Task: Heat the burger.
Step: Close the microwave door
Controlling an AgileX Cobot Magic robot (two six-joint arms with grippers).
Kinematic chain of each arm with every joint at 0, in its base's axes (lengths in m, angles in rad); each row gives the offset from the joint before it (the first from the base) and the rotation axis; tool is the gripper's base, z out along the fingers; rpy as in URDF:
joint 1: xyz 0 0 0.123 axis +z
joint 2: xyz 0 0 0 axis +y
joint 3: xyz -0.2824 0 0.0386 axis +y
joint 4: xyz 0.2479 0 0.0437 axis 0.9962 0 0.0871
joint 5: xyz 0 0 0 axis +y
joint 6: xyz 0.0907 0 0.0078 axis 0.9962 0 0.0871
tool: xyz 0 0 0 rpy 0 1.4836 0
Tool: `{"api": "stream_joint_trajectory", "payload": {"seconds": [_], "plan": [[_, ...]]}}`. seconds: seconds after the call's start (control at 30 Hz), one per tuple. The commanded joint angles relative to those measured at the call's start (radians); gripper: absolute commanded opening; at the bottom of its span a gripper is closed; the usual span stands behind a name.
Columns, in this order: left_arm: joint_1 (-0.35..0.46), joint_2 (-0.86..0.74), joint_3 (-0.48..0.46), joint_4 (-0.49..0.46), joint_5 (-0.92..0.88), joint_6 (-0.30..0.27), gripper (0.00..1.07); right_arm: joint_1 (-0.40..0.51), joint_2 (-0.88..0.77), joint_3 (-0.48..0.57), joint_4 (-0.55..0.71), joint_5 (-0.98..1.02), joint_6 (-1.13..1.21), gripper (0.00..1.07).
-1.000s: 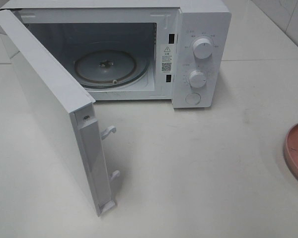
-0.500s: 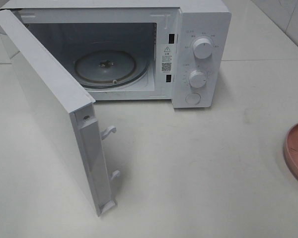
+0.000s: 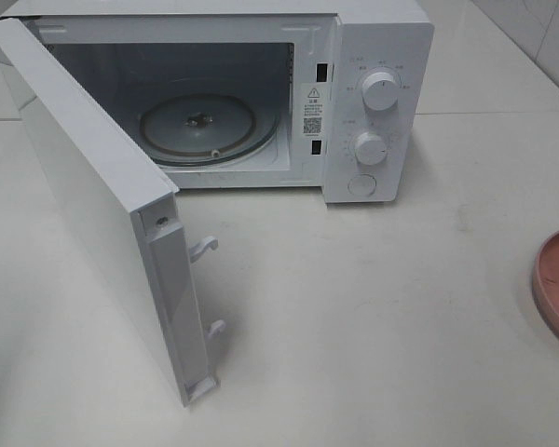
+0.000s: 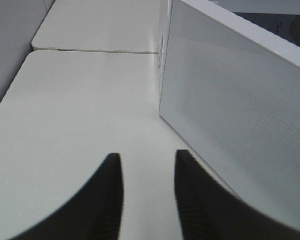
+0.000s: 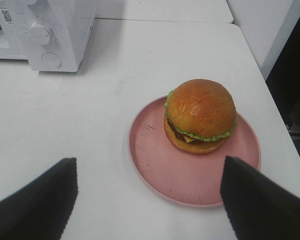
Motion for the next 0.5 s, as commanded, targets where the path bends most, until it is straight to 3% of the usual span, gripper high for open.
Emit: {"api": "stream_joint_trajectory", "payload": {"seconds": [0.03, 0.07, 0.13, 0.17, 0.2, 0.23, 0.3, 0.33, 0.4, 0.43, 0.5], "plan": [[0.003, 0.1, 0.005, -0.053, -0.113, 0.025, 0.0, -0.005, -0.033, 0.0, -0.004, -0.011, -0.011, 0.76], [0.003, 0.161, 0.005, -0.083, -0.189, 0.07, 0.0, -0.005, -0.033, 0.0, -0.004, -0.011, -0.011, 0.76], [0.003, 0.188, 0.007, -0.105, -0.234, 0.101, 0.0, -0.005, -0.033, 0.0, -0.004, -0.011, -0.011, 0.76], [0.003, 0.233, 0.022, -0.168, -0.331, 0.163, 0.0, -0.005, -0.033, 0.0, -0.004, -0.011, -0.011, 0.76], [0.003, 0.233, 0.022, -0.168, -0.331, 0.163, 0.0, -0.005, -0.033, 0.0, -0.004, -0.011, -0.011, 0.76], [0.002, 0.274, 0.048, -0.24, -0.433, 0.24, 0.0, -0.005, -0.033, 0.0, -0.004, -0.011, -0.011, 0.76], [-0.004, 0.291, 0.062, -0.269, -0.475, 0.272, 0.0, -0.005, -0.033, 0.0, -0.004, -0.011, -0.011, 0.76], [-0.032, 0.332, 0.097, -0.318, -0.561, 0.346, 0.0, -0.005, -0.033, 0.0, -0.004, -0.011, -0.011, 0.76], [-0.05, 0.353, 0.113, -0.334, -0.598, 0.371, 0.0, -0.005, -0.033, 0.0, -0.004, -0.011, -0.011, 0.76], [-0.109, 0.396, 0.14, -0.342, -0.669, 0.404, 0.0, -0.005, -0.033, 0.0, -0.004, -0.011, -0.011, 0.76], [-0.136, 0.414, 0.15, -0.342, -0.719, 0.41, 0.0, -0.005, -0.033, 0.0, -0.004, -0.011, -0.011, 0.76]]}}
